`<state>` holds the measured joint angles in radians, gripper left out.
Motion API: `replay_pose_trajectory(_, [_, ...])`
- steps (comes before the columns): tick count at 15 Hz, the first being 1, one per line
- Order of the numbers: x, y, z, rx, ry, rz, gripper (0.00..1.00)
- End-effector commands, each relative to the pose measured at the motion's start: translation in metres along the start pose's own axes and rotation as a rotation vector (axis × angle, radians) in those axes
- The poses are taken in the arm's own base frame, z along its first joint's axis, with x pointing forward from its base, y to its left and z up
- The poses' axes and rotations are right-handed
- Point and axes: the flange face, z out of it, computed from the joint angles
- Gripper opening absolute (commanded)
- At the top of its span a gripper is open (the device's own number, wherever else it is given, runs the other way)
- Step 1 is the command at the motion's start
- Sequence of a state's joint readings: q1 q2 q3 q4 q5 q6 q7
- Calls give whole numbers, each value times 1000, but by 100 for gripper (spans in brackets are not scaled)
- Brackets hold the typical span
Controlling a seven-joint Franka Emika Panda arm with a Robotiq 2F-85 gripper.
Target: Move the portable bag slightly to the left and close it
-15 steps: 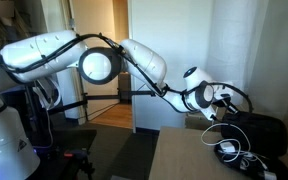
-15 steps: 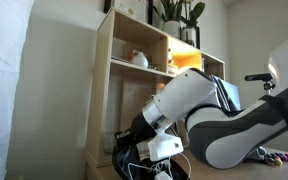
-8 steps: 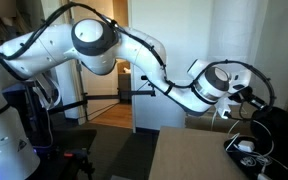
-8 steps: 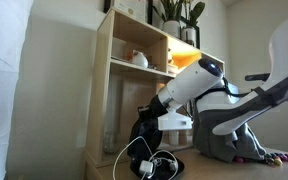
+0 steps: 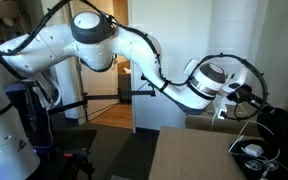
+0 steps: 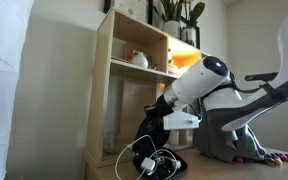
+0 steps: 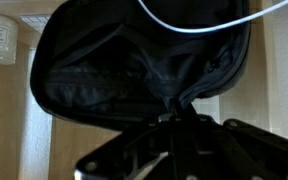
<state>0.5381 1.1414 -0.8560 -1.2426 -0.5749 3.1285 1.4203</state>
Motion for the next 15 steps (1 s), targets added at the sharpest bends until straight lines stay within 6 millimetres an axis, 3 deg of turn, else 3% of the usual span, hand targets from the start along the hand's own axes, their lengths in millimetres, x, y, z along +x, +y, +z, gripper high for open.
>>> replay_pose_trajectory(1, [0, 1, 0, -1, 0, 0, 5])
replay_pose_trajectory(5, [1, 1, 0, -1, 0, 1, 5])
replay_pose_trajectory(6, [-1, 1, 0, -6, 0, -5, 1])
replay_pose_trajectory(15, [-57, 11, 15, -27, -66, -72, 1])
